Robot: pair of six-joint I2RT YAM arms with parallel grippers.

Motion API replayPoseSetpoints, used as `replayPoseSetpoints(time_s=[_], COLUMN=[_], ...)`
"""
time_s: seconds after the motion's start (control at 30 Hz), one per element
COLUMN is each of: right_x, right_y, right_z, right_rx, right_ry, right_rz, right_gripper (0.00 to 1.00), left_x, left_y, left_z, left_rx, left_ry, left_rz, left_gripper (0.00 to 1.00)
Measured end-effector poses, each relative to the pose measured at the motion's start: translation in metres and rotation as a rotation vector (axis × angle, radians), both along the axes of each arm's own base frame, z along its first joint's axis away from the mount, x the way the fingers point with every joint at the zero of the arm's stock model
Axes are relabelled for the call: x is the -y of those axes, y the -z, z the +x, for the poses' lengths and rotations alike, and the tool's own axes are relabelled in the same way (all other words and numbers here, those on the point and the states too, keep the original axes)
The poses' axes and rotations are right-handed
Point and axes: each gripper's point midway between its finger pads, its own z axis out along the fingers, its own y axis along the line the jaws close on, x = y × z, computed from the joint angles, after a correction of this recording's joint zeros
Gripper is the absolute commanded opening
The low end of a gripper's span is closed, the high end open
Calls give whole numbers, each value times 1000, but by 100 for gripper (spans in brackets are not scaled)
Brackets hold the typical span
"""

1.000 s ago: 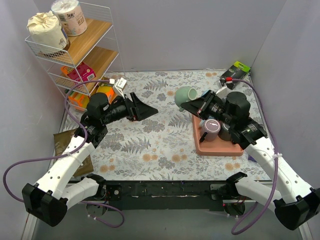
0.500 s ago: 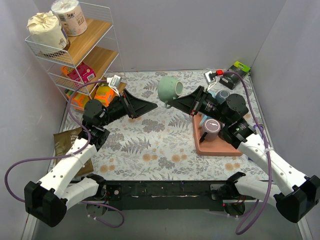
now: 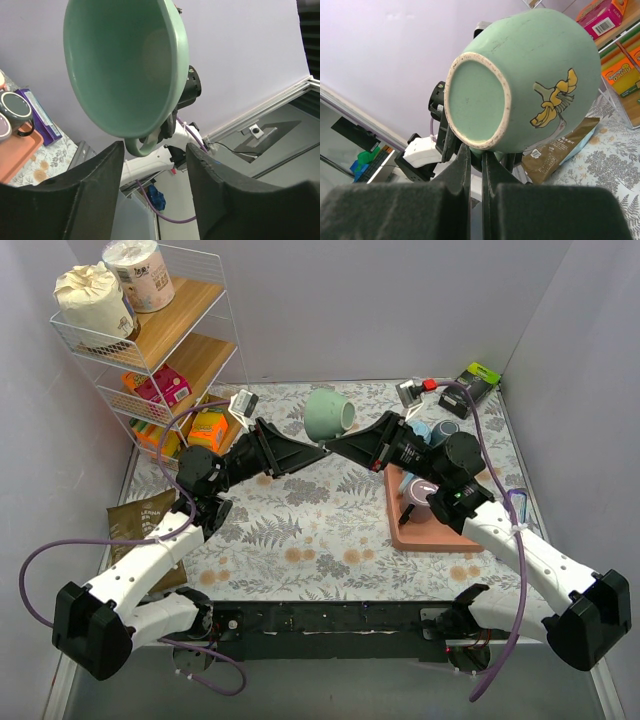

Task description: Turn the mug right side up

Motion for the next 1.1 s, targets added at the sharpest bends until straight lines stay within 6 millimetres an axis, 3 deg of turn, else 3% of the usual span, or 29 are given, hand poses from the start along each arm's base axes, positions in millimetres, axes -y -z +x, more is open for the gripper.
replayPoseSetpoints(time_s=[0.53, 0.97, 1.1], right_x=[-1, -5, -5], right_y=[-9, -12, -14], right_z=[-13, -21, -23], right_rx=[62, 184, 214], right_ry=[-42, -53, -49], right_rz=[76, 125, 139], right_gripper=[1, 1, 1], left_x=[5, 2, 2], left_y=[-5, -14, -16], left_z=[-1, -3, -4], left_rx=[-11, 29, 44], left_ry=[-5, -11, -9], left_rz=[-30, -61, -69], left_gripper=[18, 23, 6])
